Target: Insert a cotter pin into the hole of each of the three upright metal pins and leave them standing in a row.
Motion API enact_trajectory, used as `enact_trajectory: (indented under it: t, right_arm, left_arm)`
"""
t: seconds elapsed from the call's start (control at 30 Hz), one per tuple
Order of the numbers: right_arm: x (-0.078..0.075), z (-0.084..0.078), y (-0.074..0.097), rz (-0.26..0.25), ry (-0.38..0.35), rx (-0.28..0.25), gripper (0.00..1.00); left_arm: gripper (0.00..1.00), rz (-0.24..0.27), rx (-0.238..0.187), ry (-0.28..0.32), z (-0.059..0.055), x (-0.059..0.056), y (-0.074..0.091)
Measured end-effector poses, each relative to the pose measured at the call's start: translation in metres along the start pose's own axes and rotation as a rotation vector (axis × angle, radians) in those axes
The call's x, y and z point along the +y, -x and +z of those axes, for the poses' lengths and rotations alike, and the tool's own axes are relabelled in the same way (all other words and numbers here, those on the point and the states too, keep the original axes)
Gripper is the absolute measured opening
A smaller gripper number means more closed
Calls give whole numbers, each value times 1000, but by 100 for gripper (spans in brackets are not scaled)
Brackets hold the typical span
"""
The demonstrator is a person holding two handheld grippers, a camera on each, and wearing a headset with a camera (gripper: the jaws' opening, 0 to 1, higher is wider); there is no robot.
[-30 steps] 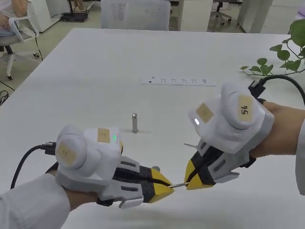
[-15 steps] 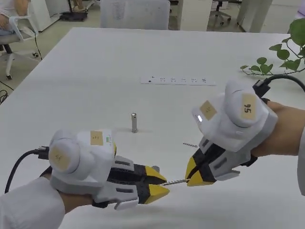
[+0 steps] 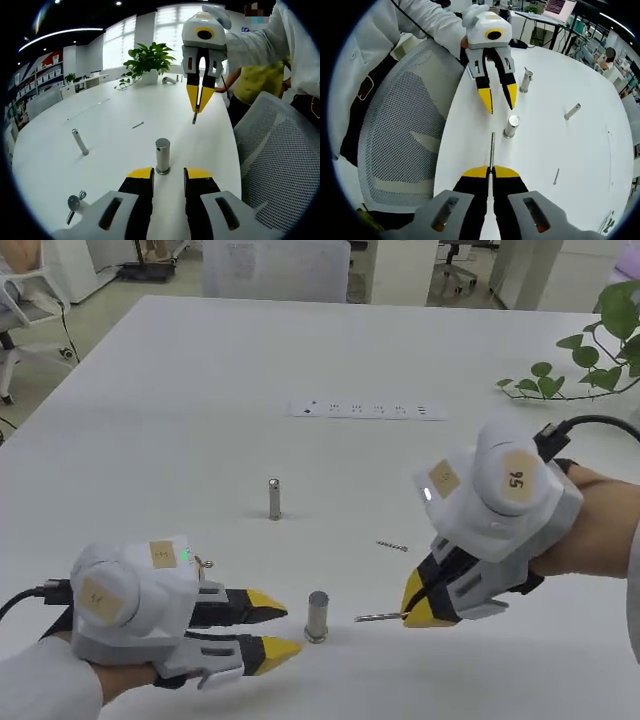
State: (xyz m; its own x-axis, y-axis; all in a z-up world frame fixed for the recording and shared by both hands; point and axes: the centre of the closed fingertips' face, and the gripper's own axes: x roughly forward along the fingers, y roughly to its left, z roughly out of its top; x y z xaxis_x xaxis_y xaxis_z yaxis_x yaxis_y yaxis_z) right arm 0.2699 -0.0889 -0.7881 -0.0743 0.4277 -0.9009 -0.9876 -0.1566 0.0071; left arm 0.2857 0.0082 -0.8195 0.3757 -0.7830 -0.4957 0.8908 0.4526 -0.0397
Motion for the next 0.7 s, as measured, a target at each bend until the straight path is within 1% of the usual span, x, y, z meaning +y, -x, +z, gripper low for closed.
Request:
enact_trajectory:
  t: [0.1,0.2,0.23,0.3,0.37,0.43,0.53,0.6,0.7]
  right_arm:
    - [-4,-3,-1,-7,-17,4,3]
    - [-8,-5,-2,-16,-27,7,3]
    - [-10,-6,-3,-21,-32,7,3]
    - [-12,-7,-4,-20,-41,5,3]
    - [-15,-8,-6,-22,-48,2,3]
    - [-16,-9,-8,-20,-53,4,3]
    - [-18,-10,-10,-16,-59,6,3]
    - [-19,-10,-12,-13,-61,8,3]
    - [-22,-10,-15,-9,-65,10,3]
  left_arm:
    - [24,8,7,-6,-3,5,-6]
    - [24,-2,2,-14,-1,4,-14]
    - [24,-3,-6,-35,1,4,-17]
    - [24,-14,-11,-37,2,3,-23]
    - [24,-4,-29,-59,4,5,-27]
    - [24,-16,-47,-48,6,5,-31]
    - [23,-32,-64,-53,8,5,-35]
    - [23,-41,-64,-68,7,3,-38]
    - [22,-53,-57,-69,4,2,-42]
